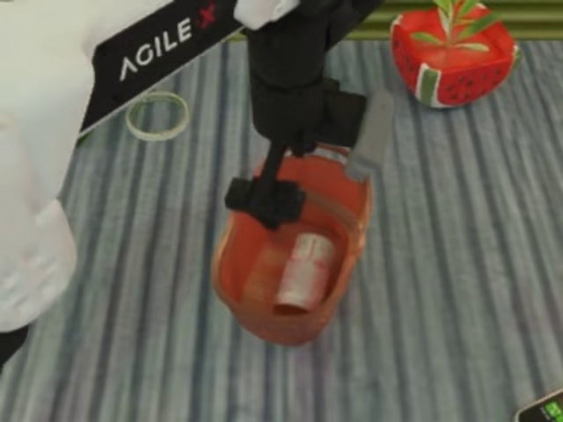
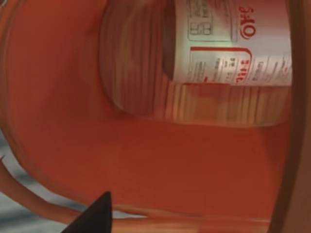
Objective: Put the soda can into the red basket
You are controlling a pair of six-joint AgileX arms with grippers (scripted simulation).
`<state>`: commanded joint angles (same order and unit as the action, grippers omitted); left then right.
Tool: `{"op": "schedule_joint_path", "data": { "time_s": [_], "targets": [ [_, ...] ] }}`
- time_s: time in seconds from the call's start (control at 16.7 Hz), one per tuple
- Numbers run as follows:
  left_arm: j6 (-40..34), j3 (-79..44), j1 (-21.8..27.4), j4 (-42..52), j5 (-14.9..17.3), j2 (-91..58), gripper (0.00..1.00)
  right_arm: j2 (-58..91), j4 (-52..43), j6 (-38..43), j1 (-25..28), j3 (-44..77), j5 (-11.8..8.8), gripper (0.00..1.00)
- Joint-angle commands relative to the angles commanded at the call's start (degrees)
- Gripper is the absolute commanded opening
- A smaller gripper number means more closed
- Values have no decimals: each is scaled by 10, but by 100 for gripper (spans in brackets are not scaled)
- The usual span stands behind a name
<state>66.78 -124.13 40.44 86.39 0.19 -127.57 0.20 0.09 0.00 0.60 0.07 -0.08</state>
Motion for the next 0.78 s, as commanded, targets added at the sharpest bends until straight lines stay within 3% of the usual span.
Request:
{"op": "schedule_joint_path", "data": {
  "time_s": [0.78],
  "targets": [
    [1,57,0,-50,0,6,100,-2,-1,0,0,-1,1,100]
  ]
}}
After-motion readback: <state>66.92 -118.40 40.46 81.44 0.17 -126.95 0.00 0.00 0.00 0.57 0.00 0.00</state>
